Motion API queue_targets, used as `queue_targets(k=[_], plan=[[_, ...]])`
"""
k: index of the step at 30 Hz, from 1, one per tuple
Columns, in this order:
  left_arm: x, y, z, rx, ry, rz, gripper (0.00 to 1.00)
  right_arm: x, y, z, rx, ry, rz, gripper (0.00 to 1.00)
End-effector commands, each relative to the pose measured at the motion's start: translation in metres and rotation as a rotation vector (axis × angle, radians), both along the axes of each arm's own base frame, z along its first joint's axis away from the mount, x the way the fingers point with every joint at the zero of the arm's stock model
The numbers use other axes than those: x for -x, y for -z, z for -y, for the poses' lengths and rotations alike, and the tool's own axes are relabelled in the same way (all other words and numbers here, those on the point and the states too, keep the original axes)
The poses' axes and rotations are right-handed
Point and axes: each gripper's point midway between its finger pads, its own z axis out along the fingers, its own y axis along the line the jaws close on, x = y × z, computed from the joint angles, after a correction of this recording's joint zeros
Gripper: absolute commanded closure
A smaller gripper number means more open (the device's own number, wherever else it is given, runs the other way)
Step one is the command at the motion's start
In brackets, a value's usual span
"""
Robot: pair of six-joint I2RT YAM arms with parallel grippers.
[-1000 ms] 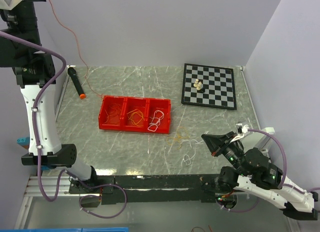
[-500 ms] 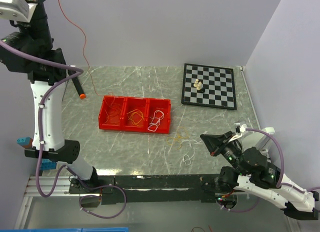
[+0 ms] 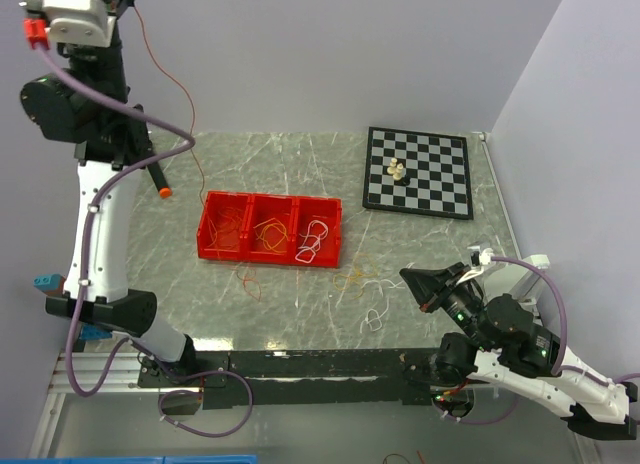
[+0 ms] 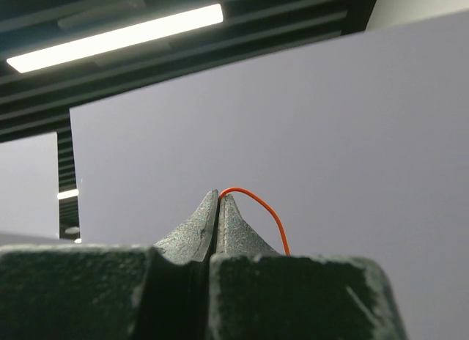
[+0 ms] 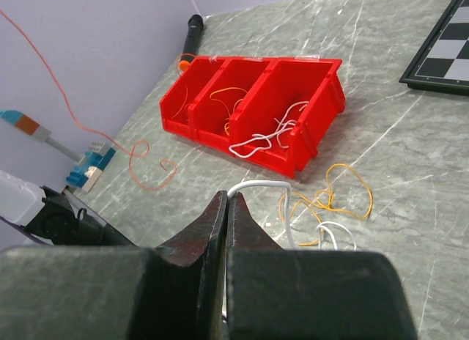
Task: Untangle the cables
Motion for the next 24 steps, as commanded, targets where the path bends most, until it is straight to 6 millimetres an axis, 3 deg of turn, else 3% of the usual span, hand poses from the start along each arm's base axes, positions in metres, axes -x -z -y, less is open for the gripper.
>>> queue_targets(k=[1, 18, 24], plan=[[-0.007, 0.005, -0.008, 0.020, -0.074, -0.011, 0.99, 0.002, -0.004, 0.003, -0.022, 0.001, 0.004, 1.00], [0.031, -0.026, -0.009, 0.018, -0.050, 0.099, 0.98, 0.003, 0.000, 0.011, -0.023, 0.019, -0.009, 1.00], [0.021, -0.019, -0.006, 0.005, -0.049, 0.066, 0.98, 0.002, -0.003, 0.011, -0.025, 0.021, 0.000, 1.00]])
